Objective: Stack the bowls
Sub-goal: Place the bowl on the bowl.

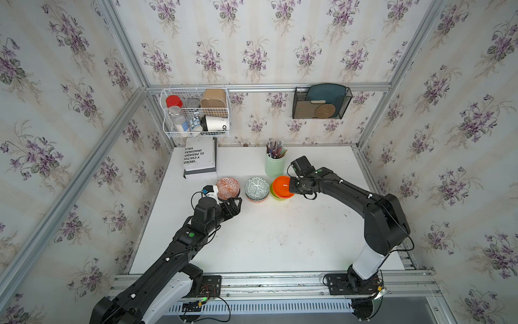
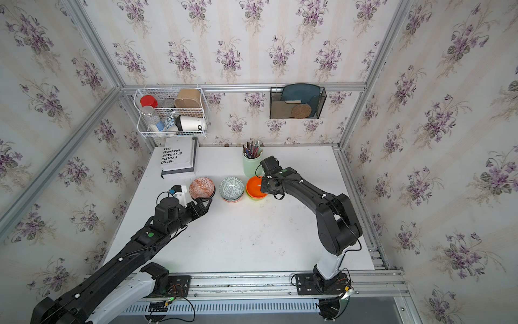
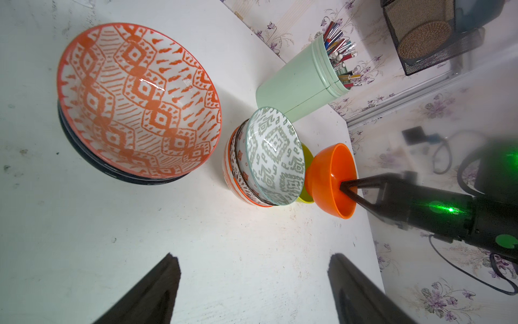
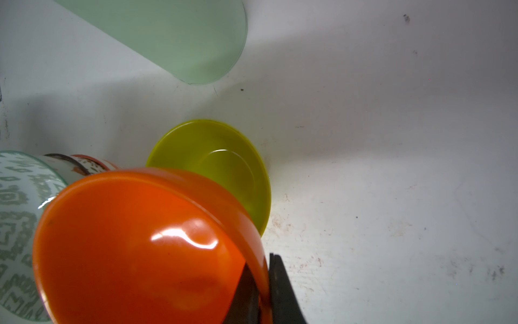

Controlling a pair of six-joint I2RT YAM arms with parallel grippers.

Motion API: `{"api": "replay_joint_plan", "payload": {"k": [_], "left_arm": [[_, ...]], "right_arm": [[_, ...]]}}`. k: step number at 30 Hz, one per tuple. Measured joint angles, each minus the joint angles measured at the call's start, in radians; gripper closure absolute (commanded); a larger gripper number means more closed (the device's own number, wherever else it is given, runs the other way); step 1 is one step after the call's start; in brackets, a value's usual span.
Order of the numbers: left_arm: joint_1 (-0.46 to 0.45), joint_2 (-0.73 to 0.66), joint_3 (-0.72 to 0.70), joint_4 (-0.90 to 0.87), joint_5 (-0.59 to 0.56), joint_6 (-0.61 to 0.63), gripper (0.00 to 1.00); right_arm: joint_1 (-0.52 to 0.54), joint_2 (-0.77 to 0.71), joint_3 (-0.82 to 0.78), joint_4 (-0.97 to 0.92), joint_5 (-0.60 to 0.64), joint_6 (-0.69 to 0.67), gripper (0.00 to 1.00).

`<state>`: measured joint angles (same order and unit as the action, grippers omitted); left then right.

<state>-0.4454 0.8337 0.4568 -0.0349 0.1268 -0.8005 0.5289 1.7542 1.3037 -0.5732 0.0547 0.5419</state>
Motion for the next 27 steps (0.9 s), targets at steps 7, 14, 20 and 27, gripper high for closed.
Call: {"api": "replay_joint_plan", "payload": {"k": [7, 14, 20, 27], "left_arm": [[0.0, -0.008, -0.005, 0.009, -0.003, 0.003, 0.13], [0.0, -0.015, -0.01, 0.014, -0.008, 0.003, 0.13], [0.0, -0.021, -0.011, 0.014, -0.011, 0.006, 0.13], [0.0, -0.027, -0.015, 0.014, -0.015, 0.007, 0.13]], "right_arm": [[-0.024, 0.054, 0.056, -0.009, 0.01, -0.019, 1.0], [-0.025, 0.088, 0.099, -0.021, 0.008, -0.026, 1.0], [-0.025, 0.111, 0.104, -0.03, 0.008, -0.026, 1.0], [-0.024, 0.125, 0.111, -0.03, 0.005, -0.026, 1.0]]}}
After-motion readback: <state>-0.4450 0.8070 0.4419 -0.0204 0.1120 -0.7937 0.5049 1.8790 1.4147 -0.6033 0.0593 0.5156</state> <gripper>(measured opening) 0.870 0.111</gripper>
